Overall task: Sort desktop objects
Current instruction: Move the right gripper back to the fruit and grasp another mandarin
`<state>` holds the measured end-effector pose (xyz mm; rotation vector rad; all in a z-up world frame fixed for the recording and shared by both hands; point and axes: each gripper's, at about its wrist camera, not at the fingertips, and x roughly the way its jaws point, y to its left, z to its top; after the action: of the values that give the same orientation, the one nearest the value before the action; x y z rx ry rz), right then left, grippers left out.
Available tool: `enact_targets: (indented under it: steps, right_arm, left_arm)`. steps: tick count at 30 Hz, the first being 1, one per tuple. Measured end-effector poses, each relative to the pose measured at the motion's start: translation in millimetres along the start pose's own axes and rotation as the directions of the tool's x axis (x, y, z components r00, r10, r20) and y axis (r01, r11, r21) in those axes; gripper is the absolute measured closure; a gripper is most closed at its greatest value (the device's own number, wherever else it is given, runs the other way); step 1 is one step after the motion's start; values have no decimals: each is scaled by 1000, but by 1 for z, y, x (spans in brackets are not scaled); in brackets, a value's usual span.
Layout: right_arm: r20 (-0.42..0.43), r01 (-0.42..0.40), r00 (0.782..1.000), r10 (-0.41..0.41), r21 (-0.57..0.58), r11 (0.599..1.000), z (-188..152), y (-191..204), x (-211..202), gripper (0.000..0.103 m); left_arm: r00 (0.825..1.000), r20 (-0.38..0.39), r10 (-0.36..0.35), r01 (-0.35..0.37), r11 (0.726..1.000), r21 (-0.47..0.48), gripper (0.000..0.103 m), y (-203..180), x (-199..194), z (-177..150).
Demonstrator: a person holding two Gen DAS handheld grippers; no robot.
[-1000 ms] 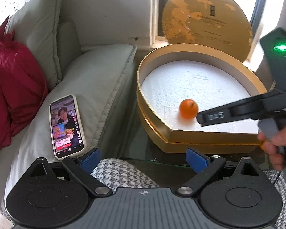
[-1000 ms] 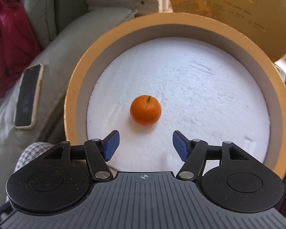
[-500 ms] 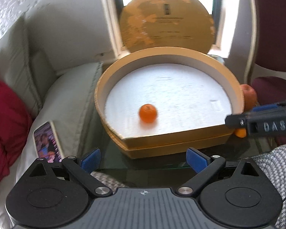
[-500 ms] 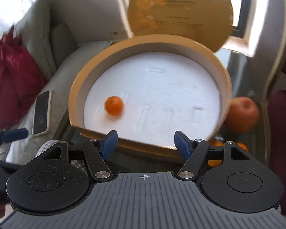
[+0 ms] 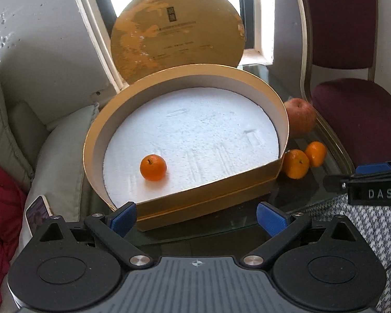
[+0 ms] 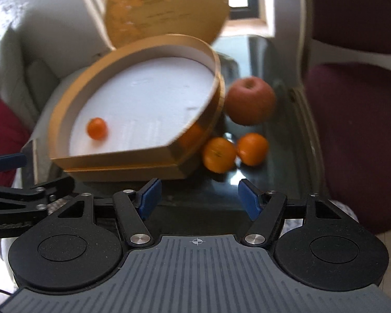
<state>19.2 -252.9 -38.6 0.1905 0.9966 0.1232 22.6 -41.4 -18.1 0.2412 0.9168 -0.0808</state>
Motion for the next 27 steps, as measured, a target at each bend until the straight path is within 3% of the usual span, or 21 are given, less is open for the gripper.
enact_targets:
  steps: [17, 20, 27]
  right_arm:
    - [47, 49, 997, -58, 163, 985, 8, -50, 41, 39]
    - [55, 31, 997, -45, 229, 973, 14, -62, 53, 45]
    - [31, -24, 999, 12, 423, 906, 27, -87, 87, 44]
  left_arm:
    - [997, -66, 30, -29, 999, 22, 3, -6, 26, 4]
    - [996, -82, 38, -36, 999, 20, 3, -5, 31, 4]
    - [993, -110, 45, -43, 999, 18, 3, -3, 40, 4]
